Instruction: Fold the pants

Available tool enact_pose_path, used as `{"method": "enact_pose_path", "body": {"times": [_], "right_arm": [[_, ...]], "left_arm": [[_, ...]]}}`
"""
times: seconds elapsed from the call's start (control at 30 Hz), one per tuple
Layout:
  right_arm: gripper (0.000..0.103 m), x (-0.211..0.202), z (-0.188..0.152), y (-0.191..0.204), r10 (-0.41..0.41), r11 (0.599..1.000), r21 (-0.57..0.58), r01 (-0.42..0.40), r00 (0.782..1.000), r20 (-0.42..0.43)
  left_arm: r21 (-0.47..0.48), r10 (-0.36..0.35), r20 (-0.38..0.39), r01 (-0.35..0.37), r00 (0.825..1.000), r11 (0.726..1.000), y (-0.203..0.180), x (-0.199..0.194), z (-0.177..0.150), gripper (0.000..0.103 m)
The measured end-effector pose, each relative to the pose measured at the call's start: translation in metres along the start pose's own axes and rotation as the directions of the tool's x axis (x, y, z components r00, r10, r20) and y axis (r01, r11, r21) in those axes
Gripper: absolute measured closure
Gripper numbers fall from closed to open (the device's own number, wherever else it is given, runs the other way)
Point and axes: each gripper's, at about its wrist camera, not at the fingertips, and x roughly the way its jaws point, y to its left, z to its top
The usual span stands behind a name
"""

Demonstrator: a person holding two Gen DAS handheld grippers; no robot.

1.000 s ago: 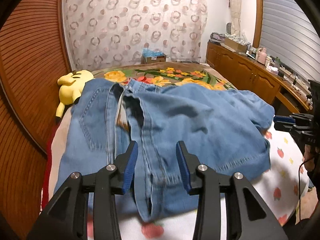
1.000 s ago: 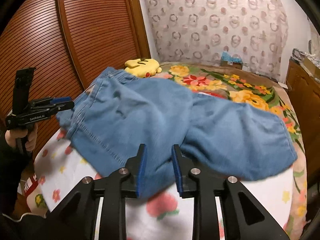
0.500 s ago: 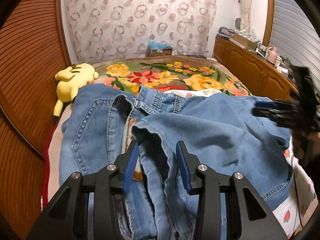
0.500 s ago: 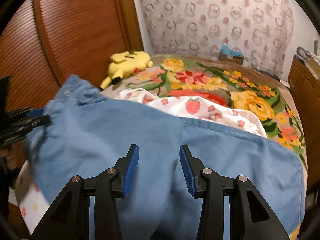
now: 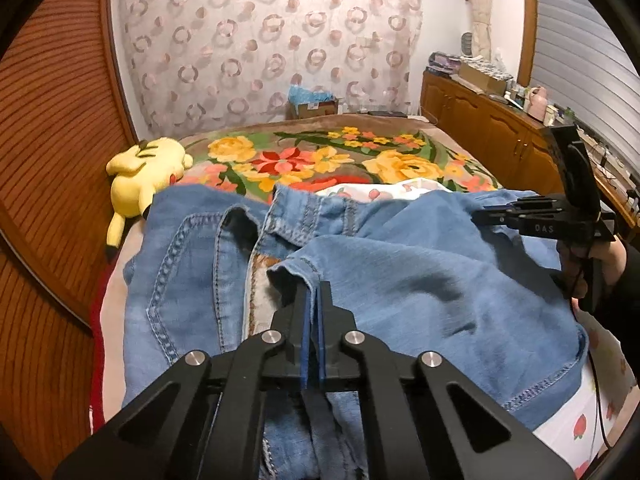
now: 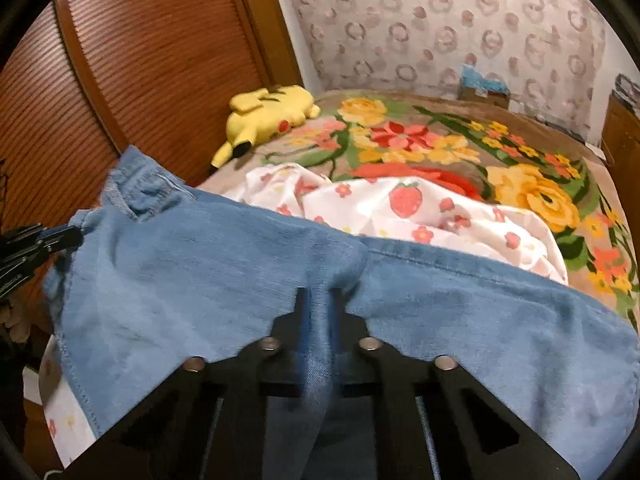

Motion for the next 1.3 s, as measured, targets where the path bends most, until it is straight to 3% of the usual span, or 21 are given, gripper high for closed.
{"method": "enact_pose_path", "body": {"times": [0.13,0.33,0.53,0.63,0.73,0.8,0.87,0.9,0.97,1.13,1.3], "right_arm": [[0.101,-0.019,-0.008,-0.01,0.011,1.0,0.01,-0.012,0.995,0.096],[0.101,-0.031,-0.02,-0.025,-0.074,0.996,0.064,0.065,0.984,0.163],[0.101,-0.018,-0.027,-0.028,-0.125,0.988,0.099,0.115,0.987,0.098],[0.093,-0.026,-0.026,-0.03,-0.102,0.99,0.106,0.093,0.991,0.087],[0.08,-0.046,-0.026,-0.032,-0.129,0.987,0.103,0.119,0.987,0.096],[0.073,-0.07,-0.037,-0.035,-0.14,0.985,0.111,0.128,0.985,0.105],[0.066,-0.088,-0.049,-0.04,-0.174,0.98,0.117,0.161,0.979,0.105],[0.065,-0.101,-0.058,-0.042,-0.188,0.977,0.12,0.175,0.976,0.107],[0.063,-0.121,-0.073,-0.043,-0.222,0.969,0.132,0.208,0.97,0.102],[0.062,-0.165,-0.11,-0.053,-0.305,0.94,0.188,0.285,0.948,0.09],[0.062,-0.179,-0.138,-0.064,-0.37,0.902,0.259,0.346,0.928,0.048]], "left_arm": [[0.003,-0.012,0.057,0.012,0.998,1.0,-0.002,-0.019,0.013,0.1],[0.016,-0.012,0.129,0.01,0.992,1.0,0.0,-0.032,0.046,0.1],[0.032,0.064,0.034,-0.065,0.997,0.997,0.008,0.019,0.059,0.1],[0.009,0.048,0.007,-0.048,0.999,0.999,0.01,0.028,0.051,0.1],[0.001,0.041,0.01,-0.041,0.999,0.999,0.008,0.023,0.046,0.087],[0.001,0.038,0.027,-0.038,0.999,0.999,0.002,0.015,0.044,0.061],[0.002,0.026,0.044,-0.026,0.999,1.0,-0.003,0.006,0.042,0.051],[0.007,0.014,0.054,-0.014,0.998,1.0,-0.008,0.001,0.041,0.039],[0.014,0.001,0.073,-0.002,0.997,1.0,-0.015,-0.007,0.04,0.029],[0.033,-0.066,0.095,0.063,0.993,0.997,-0.046,-0.018,0.036,0.026],[0.079,-0.145,0.075,0.139,0.987,0.987,-0.086,-0.013,0.028,0.026]]}}
